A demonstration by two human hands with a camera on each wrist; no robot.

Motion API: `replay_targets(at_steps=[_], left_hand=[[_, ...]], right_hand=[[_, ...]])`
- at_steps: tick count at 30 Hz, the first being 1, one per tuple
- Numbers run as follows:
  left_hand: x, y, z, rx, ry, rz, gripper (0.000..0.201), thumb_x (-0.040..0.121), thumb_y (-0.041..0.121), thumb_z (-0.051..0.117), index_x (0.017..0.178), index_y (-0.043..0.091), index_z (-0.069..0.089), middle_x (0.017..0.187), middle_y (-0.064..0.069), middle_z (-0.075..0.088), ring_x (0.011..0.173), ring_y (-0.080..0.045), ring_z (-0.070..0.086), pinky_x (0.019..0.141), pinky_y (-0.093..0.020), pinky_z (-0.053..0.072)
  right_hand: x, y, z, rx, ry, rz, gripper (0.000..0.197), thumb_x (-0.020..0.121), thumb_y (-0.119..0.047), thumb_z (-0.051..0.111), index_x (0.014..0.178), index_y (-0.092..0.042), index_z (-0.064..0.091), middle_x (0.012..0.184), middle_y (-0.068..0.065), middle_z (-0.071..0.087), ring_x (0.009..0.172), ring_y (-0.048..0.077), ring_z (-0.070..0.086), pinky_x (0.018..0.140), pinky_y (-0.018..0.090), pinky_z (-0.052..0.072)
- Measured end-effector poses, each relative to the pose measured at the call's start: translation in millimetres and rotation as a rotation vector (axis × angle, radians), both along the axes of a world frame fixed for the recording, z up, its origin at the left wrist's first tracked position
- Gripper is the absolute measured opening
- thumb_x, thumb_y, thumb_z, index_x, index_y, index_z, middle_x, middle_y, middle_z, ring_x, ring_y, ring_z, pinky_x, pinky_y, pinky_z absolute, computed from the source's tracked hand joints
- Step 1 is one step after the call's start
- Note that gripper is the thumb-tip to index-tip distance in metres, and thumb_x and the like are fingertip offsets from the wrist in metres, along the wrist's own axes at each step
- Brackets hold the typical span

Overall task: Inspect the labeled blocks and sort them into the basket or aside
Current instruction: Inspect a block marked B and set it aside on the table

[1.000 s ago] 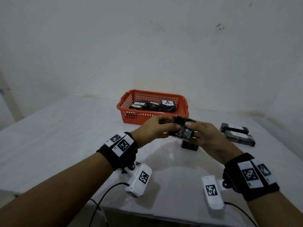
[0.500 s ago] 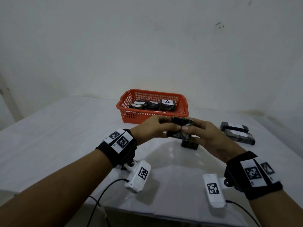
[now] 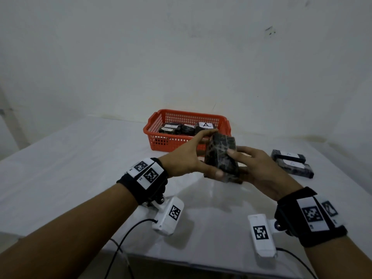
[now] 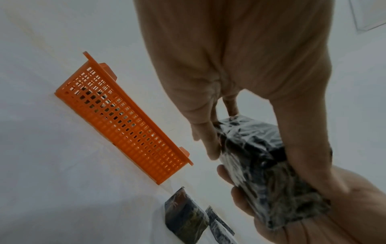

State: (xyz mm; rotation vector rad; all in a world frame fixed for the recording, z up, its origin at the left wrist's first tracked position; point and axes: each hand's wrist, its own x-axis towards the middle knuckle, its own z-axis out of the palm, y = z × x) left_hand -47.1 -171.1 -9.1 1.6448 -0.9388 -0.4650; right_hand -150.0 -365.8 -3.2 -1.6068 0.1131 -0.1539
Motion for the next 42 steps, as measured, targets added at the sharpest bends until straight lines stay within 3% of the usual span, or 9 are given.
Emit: replay_targets(at_steps=[2, 5, 10, 15, 19, 21, 26, 34, 42], left_hand=[[-3.7, -2.8, 0.4, -0.063, 0.024, 0.068, 0.081, 0.076, 0.042, 0.084, 0.146, 0.034, 0.043, 0.140, 0.000, 0.059, 0.127, -0.017, 0.062, 0.099, -0.044, 0.057], [-6.1, -6.5, 1.0, -0.119, -0.075, 0.184, 0.057, 0.085, 0.028, 0.081, 0.136, 0.027, 0.054, 0.130, 0.002, 0.068, 0.118, -0.014, 0.068, 0.100, -0.040, 0.057], [-4.8, -2.7, 2.8, -0.147, -0.170, 0.134, 0.065, 0.077, 0.001, 0.085, 0.134, 0.011, 0.054, 0.130, -0.004, 0.066, 0.121, -0.015, 0.065, 0.098, -0.033, 0.058], [-6.8, -0.7, 5.9, -0.169, -0.186, 0.057, 0.070, 0.074, -0.008, 0.085, 0.135, 0.005, 0.052, 0.132, -0.010, 0.064, 0.123, -0.017, 0.064, 0.100, -0.029, 0.055], [-8.2, 1.3, 3.4, -0.023, -0.070, 0.055, 0.090, 0.072, 0.050, 0.085, 0.149, 0.027, 0.043, 0.144, 0.008, 0.057, 0.134, -0.013, 0.055, 0.109, -0.039, 0.048], [-10.2, -0.2, 2.1, 0.028, 0.045, 0.054, 0.076, 0.073, 0.065, 0.071, 0.135, 0.024, 0.057, 0.133, 0.003, 0.066, 0.124, -0.013, 0.062, 0.106, -0.038, 0.049], [-14.3, -7.4, 2.6, -0.050, 0.089, 0.136, 0.023, 0.087, 0.028, 0.067, 0.105, 0.014, 0.071, 0.109, -0.013, 0.075, 0.097, -0.015, 0.070, 0.095, -0.037, 0.056], [-9.7, -3.7, -4.1, -0.069, 0.095, 0.055, 0.061, 0.077, 0.043, 0.074, 0.129, 0.012, 0.065, 0.124, -0.011, 0.072, 0.118, -0.025, 0.068, 0.108, -0.047, 0.051], [-5.0, 0.3, -8.6, -0.017, 0.032, 0.102, 0.095, 0.062, 0.037, 0.087, 0.145, 0.011, 0.048, 0.133, -0.002, 0.066, 0.123, -0.012, 0.064, 0.105, -0.032, 0.053]], right_hand=[[0.1, -1.0, -3.0, -0.018, -0.064, -0.041, 0.058, 0.081, -0.025, 0.080, 0.136, -0.017, 0.060, 0.116, 0.011, 0.077, 0.100, 0.028, 0.078, 0.079, 0.039, 0.062], [-2.3, -0.6, -5.0, -0.042, -0.114, -0.050, 0.067, 0.072, -0.026, 0.084, 0.133, -0.026, 0.057, 0.123, 0.010, 0.074, 0.107, 0.026, 0.076, 0.091, 0.047, 0.062], [-6.3, -1.9, 3.8, 0.059, 0.069, -0.010, 0.051, 0.086, -0.058, 0.069, 0.126, -0.025, 0.068, 0.126, 0.019, 0.070, 0.112, 0.040, 0.071, 0.103, 0.056, 0.055], [-8.2, 2.6, 3.4, 0.101, 0.079, 0.033, 0.051, 0.080, -0.047, 0.068, 0.119, -0.014, 0.072, 0.114, 0.017, 0.077, 0.118, 0.041, 0.068, 0.108, 0.054, 0.051], [-6.9, 3.4, 1.6, 0.057, -0.009, 0.026, 0.049, 0.085, -0.040, 0.074, 0.120, -0.007, 0.074, 0.118, 0.018, 0.076, 0.121, 0.040, 0.066, 0.112, 0.057, 0.047], [-5.3, 1.0, 1.5, 0.026, -0.043, 0.021, 0.052, 0.084, -0.039, 0.073, 0.120, -0.002, 0.073, 0.119, 0.019, 0.075, 0.120, 0.038, 0.067, 0.111, 0.055, 0.048], [-1.9, 0.2, 1.9, -0.092, -0.010, 0.091, 0.073, 0.066, -0.056, 0.076, 0.123, -0.011, 0.073, 0.122, 0.012, 0.075, 0.119, 0.031, 0.069, 0.110, 0.046, 0.049], [-3.2, -2.8, 1.1, -0.024, -0.055, 0.140, 0.052, 0.082, -0.022, 0.077, 0.130, -0.005, 0.067, 0.125, 0.016, 0.074, 0.118, 0.032, 0.071, 0.104, 0.038, 0.055], [2.7, -15.9, -16.8, -0.066, -0.120, 0.130, 0.109, 0.044, -0.039, 0.102, 0.140, -0.013, 0.057, 0.127, 0.003, 0.074, 0.121, 0.018, 0.070, 0.101, 0.036, 0.057]])
